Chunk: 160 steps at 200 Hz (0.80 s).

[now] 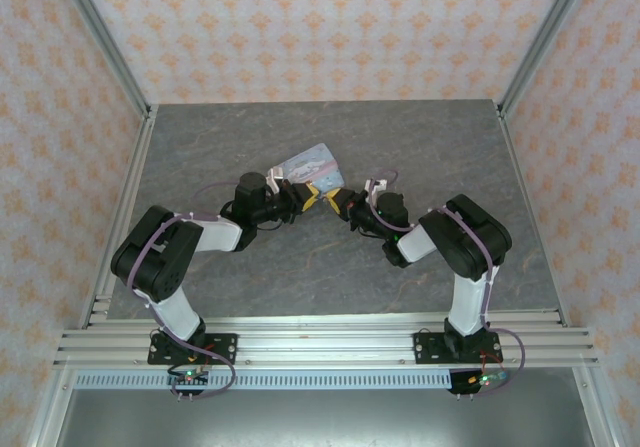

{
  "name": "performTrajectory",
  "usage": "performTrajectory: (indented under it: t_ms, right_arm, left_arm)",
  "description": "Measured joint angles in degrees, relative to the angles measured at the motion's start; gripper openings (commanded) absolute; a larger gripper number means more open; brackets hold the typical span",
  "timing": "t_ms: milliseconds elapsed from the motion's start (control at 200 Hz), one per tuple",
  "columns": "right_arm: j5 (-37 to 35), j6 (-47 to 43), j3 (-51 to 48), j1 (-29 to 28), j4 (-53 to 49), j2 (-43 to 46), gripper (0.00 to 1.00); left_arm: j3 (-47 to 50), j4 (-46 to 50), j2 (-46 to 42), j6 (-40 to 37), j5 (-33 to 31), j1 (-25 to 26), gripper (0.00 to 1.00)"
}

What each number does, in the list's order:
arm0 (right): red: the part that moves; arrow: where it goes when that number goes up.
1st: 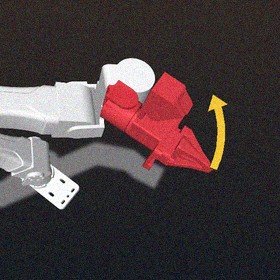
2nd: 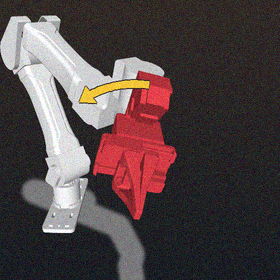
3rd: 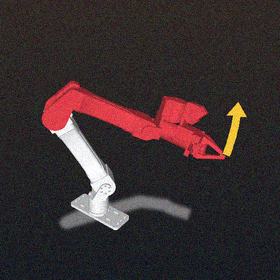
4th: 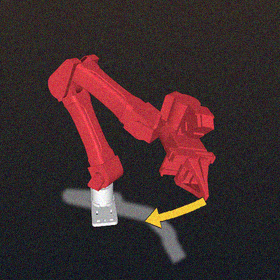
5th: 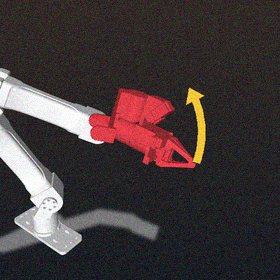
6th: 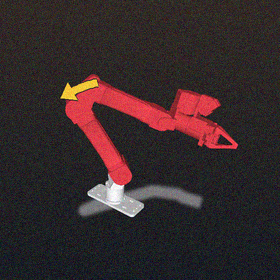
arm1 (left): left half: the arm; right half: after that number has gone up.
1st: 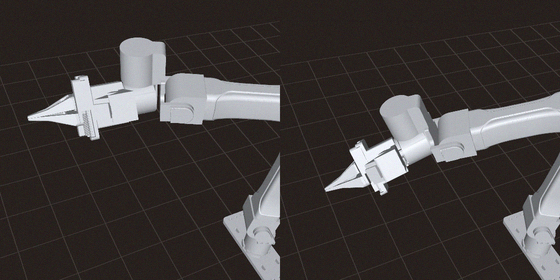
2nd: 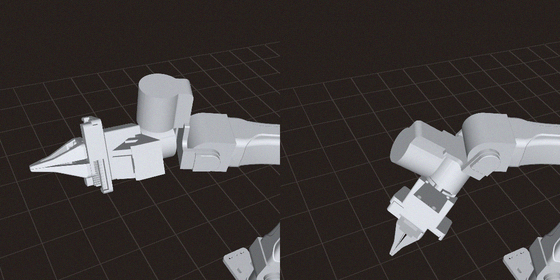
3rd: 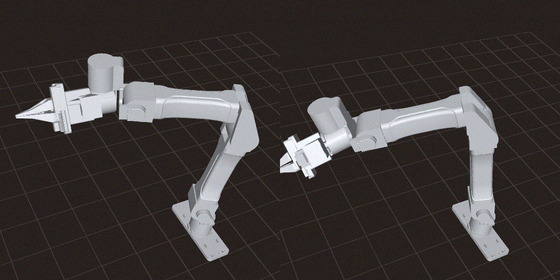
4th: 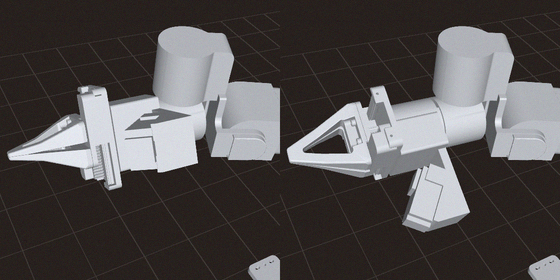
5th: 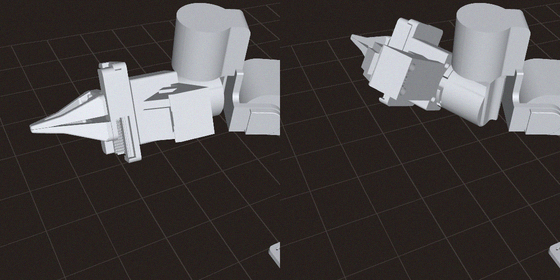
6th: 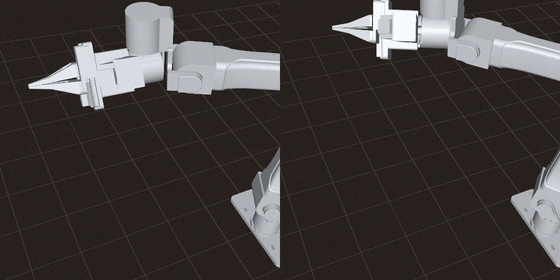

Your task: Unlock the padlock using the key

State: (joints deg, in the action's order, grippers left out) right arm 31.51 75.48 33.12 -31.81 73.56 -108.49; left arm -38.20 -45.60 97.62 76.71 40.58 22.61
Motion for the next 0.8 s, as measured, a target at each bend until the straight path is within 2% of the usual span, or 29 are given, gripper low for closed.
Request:
performTrajectory:
  t_ms: [801]
  right_arm:
    - [-0.42, 1.46, 2.58, -1.31, -0.66, -0.63, 0.0]
  left_arm:
    - [0.0, 0.42, -0.74, -0.2, -2.75, 0.26, 0.0]
